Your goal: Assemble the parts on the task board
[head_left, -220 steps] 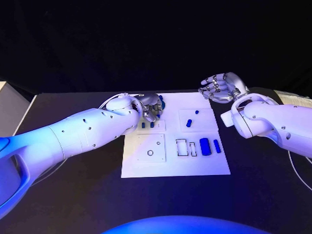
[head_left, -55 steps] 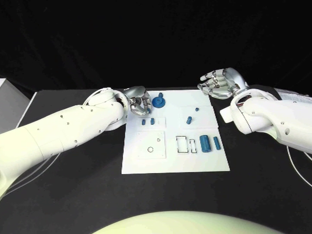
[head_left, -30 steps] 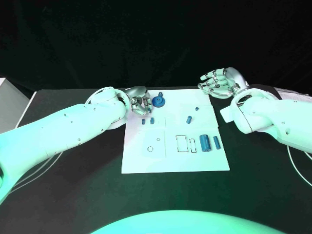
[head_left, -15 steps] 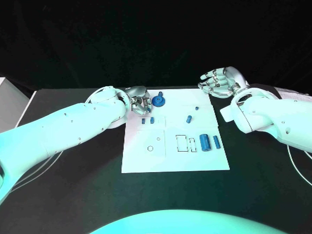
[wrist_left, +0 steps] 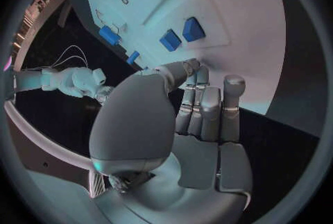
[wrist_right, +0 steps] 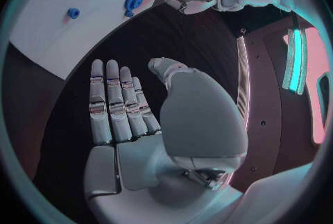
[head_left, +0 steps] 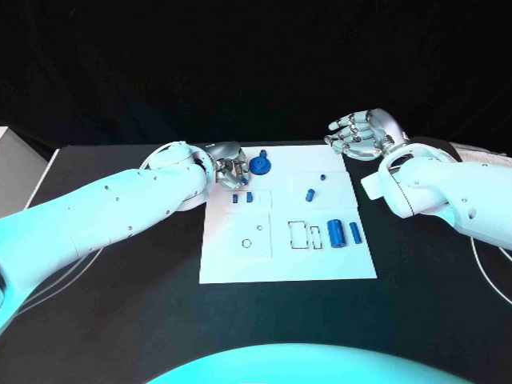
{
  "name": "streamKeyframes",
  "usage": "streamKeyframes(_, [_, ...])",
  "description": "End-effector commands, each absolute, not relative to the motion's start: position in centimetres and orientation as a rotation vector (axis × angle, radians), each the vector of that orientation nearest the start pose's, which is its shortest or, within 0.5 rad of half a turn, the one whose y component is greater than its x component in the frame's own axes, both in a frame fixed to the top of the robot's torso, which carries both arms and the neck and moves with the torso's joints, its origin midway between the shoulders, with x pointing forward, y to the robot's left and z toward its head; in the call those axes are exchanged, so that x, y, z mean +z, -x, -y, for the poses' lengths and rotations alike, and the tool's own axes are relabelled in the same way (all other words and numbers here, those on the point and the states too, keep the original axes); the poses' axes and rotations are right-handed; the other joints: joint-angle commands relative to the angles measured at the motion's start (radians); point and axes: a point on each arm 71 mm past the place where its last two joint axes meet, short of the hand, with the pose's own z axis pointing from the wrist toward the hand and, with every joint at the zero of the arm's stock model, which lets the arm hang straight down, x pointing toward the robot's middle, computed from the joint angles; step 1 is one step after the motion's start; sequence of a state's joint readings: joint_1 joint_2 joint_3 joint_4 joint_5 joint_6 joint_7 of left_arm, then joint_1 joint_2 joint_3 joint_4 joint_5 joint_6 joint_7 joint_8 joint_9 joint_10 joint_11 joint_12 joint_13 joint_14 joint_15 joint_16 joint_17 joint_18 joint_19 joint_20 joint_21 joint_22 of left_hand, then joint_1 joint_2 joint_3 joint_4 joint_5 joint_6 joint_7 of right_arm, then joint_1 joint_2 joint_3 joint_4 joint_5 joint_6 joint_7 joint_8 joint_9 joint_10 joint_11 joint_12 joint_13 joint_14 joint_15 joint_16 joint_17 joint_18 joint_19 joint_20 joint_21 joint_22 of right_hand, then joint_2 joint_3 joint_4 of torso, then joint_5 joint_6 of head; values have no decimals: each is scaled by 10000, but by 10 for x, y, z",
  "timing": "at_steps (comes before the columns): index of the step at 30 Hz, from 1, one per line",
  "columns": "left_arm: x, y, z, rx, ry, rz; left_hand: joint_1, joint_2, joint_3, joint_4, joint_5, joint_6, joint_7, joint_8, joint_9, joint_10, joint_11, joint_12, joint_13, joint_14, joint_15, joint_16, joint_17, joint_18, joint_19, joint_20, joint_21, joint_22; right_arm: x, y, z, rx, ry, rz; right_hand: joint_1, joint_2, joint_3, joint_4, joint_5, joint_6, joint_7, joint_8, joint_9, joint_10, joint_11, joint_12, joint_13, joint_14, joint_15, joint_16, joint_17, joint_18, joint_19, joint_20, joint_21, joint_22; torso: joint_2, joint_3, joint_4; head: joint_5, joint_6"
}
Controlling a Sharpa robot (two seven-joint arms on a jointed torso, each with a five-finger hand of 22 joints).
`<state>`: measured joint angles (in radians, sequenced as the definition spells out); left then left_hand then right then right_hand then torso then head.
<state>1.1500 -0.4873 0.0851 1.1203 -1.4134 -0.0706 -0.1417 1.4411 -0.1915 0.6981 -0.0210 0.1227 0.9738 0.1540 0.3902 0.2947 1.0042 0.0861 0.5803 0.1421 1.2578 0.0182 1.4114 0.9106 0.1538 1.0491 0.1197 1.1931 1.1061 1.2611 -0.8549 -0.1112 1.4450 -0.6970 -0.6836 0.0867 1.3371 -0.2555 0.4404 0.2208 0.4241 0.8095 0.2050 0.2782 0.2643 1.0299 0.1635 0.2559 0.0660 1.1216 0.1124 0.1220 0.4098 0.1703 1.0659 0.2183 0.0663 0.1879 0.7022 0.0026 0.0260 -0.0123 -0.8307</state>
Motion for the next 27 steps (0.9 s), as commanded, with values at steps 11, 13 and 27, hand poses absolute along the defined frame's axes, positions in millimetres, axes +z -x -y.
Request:
streamKeyframes(11, [-214, -548, -128, -6293, -921, -19039, -99, 21, -80, -69, 44, 17, -32, -20, 13, 86, -18, 11, 23, 101, 12, 94, 81, -75, 25, 13, 31, -5, -171, -508, 252, 8538, -6000, -14100, -30, 23, 19, -6, 52, -63, 302, 39, -15, -18, 26, 39, -14, 39, 1, -32, -10, 136, -23, 25, 22, -8, -3, 10, 8, -4, 8])
streamKeyframes(13, [-214, -548, -129, -6278, -919, -19055, -143, 17, -158, -90, 46, -139, -30, -186, -15, 103, -27, 53, 71, 73, 8, 110, 36, -64, -25, 20, -4, -38, -171, -508, 252, 8538, -6000, -14103, -30, 23, 19, -6, 52, -63, 302, 39, -15, -18, 26, 39, -14, 39, 1, -32, -10, 136, -23, 25, 22, -8, 1, 11, 4, -5, 10])
streamKeyframes(27, [-217, -549, -128, -6216, -977, -19158, -248, 1, -466, -109, 39, -246, -72, -381, 22, -125, -97, 540, 367, 30, -31, 188, 0, -50, -113, 11, -120, -117, -171, -508, 252, 8529, -6007, -14109, -30, 23, 19, -6, 52, -63, 302, 39, -15, -18, 26, 39, -14, 39, 1, -32, -10, 136, -23, 25, 22, -8, 3, 9, 1, -16, -7])
